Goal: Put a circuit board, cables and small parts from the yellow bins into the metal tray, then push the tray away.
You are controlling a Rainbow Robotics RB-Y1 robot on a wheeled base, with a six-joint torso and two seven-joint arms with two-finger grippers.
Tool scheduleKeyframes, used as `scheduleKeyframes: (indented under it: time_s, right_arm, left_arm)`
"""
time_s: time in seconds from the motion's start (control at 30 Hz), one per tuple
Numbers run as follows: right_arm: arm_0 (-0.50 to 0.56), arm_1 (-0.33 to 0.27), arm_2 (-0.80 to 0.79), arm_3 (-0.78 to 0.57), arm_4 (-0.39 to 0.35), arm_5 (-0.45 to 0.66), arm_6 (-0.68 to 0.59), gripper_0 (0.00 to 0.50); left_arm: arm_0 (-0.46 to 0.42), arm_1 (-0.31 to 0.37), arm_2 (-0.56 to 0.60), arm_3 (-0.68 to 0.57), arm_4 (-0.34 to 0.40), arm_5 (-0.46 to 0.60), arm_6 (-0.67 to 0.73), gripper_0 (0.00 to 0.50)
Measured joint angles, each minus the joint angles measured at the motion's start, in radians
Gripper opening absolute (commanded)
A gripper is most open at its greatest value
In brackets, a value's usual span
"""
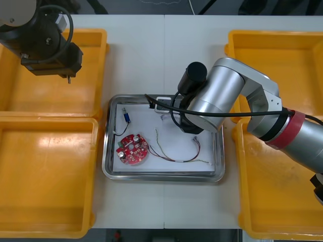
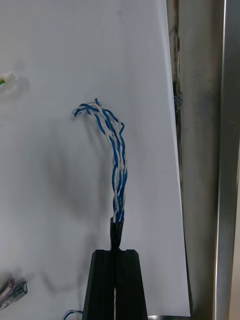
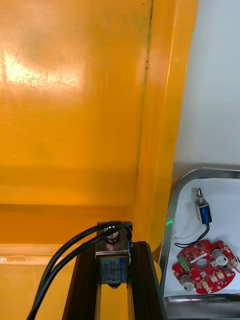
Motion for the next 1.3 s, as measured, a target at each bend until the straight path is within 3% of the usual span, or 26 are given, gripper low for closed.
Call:
scheduleKeyframes:
  time_s: [0.07,0.1,0.13,0.17,0.2,0.53,0.77,1.03,1.3]
  right_arm:
    - [0.0,0.0,0.0,0.001,0.005,0.0,0.013,0.029]
    - [0.0,0.0,0.0,0.001,0.007,0.0,0.025,0.213]
    - [0.0,0.0,0.0,0.001,0.009,0.0,0.032,0.316]
    - [0.0,0.0,0.0,0.001,0.009,-0.001,0.034,0.469]
    - [0.0,0.0,0.0,0.001,0.009,-0.001,0.034,0.5]
    - [0.0,0.0,0.0,-0.002,0.008,0.011,0.034,0.5]
    - [0.0,0.005,-0.043,-0.076,-0.001,0.197,0.033,0.5]
    - [0.001,0.073,-0.267,-0.17,-0.037,0.455,0.031,0.5]
    - [0.001,0.093,-0.43,-0.308,-0.054,0.462,-0.05,0.5]
  left_arm:
    - [0.0,0.0,0.0,0.0,-0.001,0.0,0.0,0.001]
    - [0.0,0.0,0.0,0.0,-0.001,0.0,0.0,0.0]
    - [0.0,0.0,0.0,0.0,-0.001,0.0,0.0,0.0]
    - [0.0,0.0,0.0,0.0,-0.001,0.0,0.0,0.0]
    - [0.0,0.0,0.0,0.0,-0.001,0.0,0.0,0.0]
    - [0.0,0.0,0.0,0.0,-0.003,0.0,0.0,0.0]
    - [0.0,0.0,0.0,0.0,-0.003,0.0,0.0,0.0]
    - [0.001,-0.027,-0.019,-0.029,-0.07,0.0,0.0,0.0]
    - [0.001,-0.11,-0.136,-0.088,-0.127,0.0,0.023,0.0]
